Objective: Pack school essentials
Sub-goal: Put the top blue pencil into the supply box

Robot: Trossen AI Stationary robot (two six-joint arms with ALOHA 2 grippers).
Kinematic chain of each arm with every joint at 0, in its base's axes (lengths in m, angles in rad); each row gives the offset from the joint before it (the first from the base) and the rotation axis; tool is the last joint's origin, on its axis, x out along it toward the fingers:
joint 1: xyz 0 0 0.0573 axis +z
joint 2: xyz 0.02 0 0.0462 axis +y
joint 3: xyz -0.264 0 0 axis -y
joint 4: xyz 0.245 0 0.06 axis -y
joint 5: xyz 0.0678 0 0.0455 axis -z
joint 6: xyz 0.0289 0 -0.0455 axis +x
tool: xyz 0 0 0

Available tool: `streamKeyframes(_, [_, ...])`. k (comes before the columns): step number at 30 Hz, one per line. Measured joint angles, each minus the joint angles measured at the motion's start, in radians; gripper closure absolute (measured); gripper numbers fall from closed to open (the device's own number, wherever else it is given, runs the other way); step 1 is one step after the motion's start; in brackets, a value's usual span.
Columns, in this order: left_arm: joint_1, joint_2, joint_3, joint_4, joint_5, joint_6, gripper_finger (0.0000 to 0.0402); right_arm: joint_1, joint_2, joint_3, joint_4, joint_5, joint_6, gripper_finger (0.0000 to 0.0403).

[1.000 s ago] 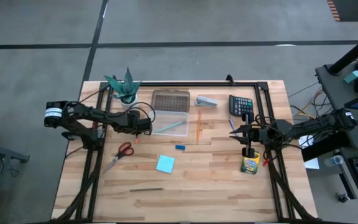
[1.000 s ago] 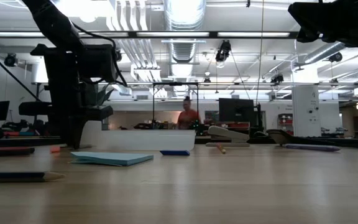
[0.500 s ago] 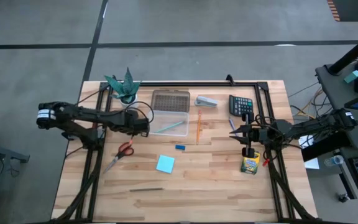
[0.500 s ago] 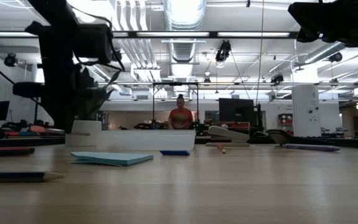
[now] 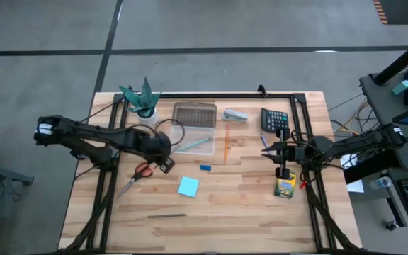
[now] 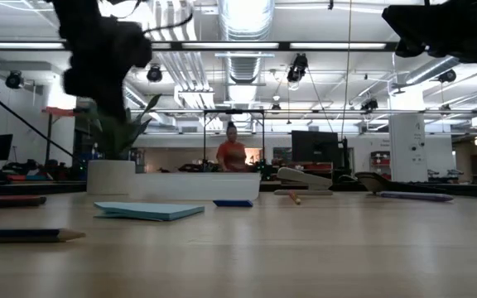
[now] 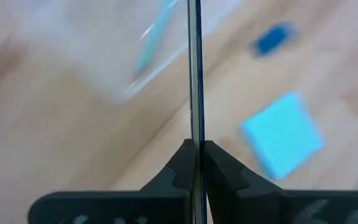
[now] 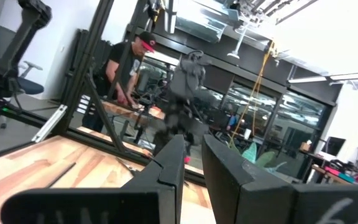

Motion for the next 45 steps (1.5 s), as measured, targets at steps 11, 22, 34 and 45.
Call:
streamKeyframes(11, [0.005,0.254,0.228,0.113,-0.097,0.747,0.0401,0.0,0.0,0.0,0.0,0.002,-0.002,0.0355])
streamKeyframes(22, [0.174,0.456,0.346,0.12,-0.185,1.242,0.0401,0.0,0.0,0.0,-0.003,0.002,-0.008,0.0355])
streamKeyframes(34, [0.321,0.473,0.296,0.228,-0.093,1.24,0.0401,0.0,0.0,0.0,-0.022,0.027,-0.02,0.0355])
streamKeyframes(45, [0.332,0.474,0.211,0.298,-0.091,1.212,0.0401,0.0,0.0,0.0,-0.023,0.029,-0.027,0.0355])
